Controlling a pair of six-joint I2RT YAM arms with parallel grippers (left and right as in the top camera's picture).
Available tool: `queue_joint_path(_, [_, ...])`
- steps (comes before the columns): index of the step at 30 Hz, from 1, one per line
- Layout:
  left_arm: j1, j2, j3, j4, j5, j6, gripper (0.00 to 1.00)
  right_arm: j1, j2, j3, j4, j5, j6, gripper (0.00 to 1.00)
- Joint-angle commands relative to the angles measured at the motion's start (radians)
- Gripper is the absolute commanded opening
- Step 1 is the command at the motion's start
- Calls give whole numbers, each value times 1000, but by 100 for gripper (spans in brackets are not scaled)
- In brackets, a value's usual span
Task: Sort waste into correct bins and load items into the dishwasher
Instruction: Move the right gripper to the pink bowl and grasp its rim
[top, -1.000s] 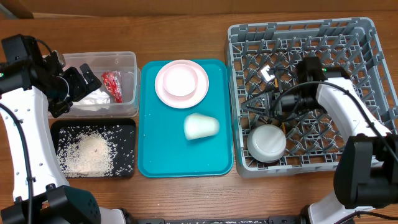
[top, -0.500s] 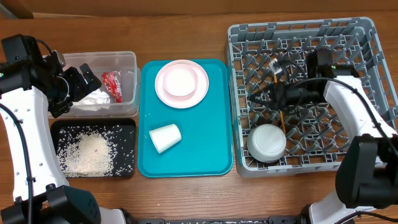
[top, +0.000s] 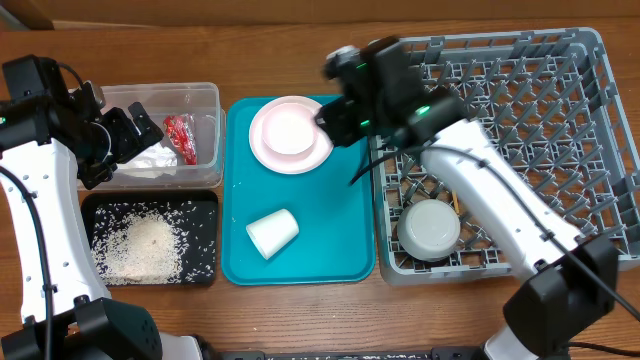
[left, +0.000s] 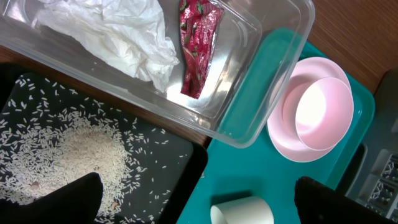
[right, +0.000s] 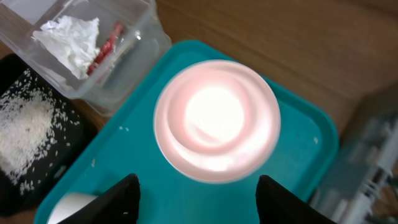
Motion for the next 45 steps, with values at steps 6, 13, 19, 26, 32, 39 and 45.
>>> queue_joint_path(6, [-5,-16,14,2,-2,11,100,176,143,17,171,263,-78,60])
queue_joint_path(13, [-5,-16,14,2,-2,11,100,177,299,17,246,262,-111,60])
queue_joint_path(19, [-5,-16,14,2,-2,11,100,177,369,17,304,262,-111,60])
queue_joint_path(26, [-5,-16,14,2,-2,11,100,177,373,14,290,236,-111,49])
queue_joint_path(32, [-5,-16,14,2,-2,11,100,177,396,9,293,237,-111,48])
queue_joint_path(39, [-5,-16,14,2,-2,11,100,177,403,9,283,237,-111,28])
queue_joint_path(45, [-5,-16,14,2,-2,11,100,177,403,9,249,237,-111,24])
